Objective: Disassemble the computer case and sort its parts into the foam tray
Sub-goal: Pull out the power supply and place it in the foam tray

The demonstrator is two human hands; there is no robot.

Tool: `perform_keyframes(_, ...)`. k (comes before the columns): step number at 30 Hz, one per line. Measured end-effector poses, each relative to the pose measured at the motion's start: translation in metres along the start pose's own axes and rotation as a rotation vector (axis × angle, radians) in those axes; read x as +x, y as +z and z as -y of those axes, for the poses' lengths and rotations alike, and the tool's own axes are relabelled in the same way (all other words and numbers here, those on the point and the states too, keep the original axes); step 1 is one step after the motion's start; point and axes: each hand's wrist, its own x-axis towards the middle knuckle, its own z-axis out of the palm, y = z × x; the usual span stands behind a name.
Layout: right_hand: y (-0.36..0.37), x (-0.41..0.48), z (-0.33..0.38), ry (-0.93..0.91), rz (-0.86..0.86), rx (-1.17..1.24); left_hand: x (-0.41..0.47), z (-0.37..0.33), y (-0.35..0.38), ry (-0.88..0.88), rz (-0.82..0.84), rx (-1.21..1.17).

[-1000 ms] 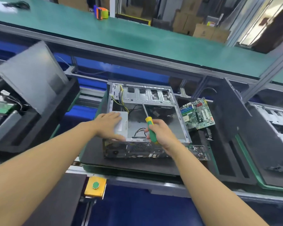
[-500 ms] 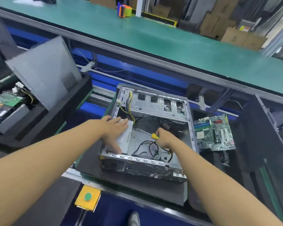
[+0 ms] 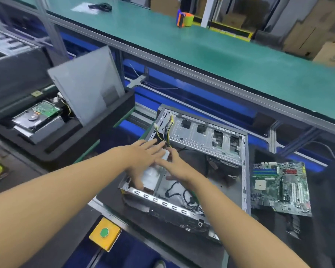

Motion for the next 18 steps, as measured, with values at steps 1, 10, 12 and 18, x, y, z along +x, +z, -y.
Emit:
perform_keyframes(1,0.003,0.001,-0.003,0.015,-0.015,0.028,0.002,0.001,-0.003,-0.009,0.024,0.005)
perform_keyframes(10,0.006,0.005,-0.027,-0.126,-0.102,0.294,0.011,0.003,-0.012,0.105,-0.177,0.064)
perform_keyframes(12,-0.002,0.007,-0.022,-0.128,-0.157,0.249,0.018,0.005,-0.014,0.086,-0.189,0.072)
perform_keyframes(18,-0.004,-0.002,-0.015,-0.056,-0.152,0.132,0.028,0.01,-0.01,0.099,-0.24,0.009)
